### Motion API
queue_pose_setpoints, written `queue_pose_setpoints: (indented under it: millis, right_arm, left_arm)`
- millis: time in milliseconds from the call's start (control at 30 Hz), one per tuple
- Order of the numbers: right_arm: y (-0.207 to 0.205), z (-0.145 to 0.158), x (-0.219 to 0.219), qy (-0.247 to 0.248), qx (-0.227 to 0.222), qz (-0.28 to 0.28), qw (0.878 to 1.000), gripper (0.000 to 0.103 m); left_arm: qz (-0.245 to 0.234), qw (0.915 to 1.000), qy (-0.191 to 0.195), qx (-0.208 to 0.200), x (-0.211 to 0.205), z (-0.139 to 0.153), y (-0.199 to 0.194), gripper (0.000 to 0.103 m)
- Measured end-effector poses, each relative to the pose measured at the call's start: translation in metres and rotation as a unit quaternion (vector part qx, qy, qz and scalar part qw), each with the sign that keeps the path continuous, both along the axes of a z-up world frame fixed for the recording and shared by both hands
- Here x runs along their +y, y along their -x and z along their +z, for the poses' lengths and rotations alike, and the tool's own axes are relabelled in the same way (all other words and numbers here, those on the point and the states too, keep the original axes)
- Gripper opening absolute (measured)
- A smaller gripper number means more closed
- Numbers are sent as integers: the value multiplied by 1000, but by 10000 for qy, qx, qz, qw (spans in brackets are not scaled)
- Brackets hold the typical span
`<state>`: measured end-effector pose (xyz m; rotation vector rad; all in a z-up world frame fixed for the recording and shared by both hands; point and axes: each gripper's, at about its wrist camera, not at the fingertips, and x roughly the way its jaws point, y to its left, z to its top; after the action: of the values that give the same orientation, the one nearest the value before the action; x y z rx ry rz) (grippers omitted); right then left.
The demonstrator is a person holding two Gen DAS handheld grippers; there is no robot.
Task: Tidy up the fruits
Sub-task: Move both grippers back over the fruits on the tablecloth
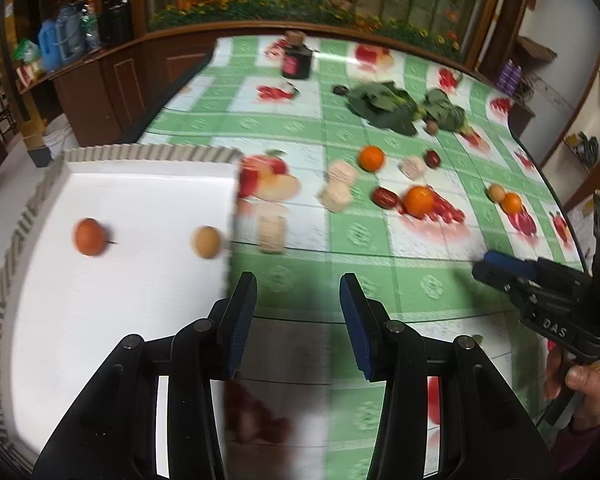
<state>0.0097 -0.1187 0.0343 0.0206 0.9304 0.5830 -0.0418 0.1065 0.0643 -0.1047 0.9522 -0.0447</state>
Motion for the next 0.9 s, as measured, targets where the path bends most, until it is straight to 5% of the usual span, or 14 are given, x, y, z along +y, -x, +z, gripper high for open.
queue_pose_setpoints:
  millis: [233, 600, 900]
  right_arm:
    - [-17, -3, -4, 55, -9, -46, 10000, 33]
    - [-67, -13, 39, 516, -70, 371, 9980, 37]
    - [-80, -21, 32, -54, 61, 336, 9994, 32]
  left_arm:
    - [-280, 9995, 29, 145, -28, -9, -12, 43]
    - [111, 9990, 74, 435, -11, -31, -28, 43]
    - [551, 9973, -17, 480, 8, -36, -41, 43]
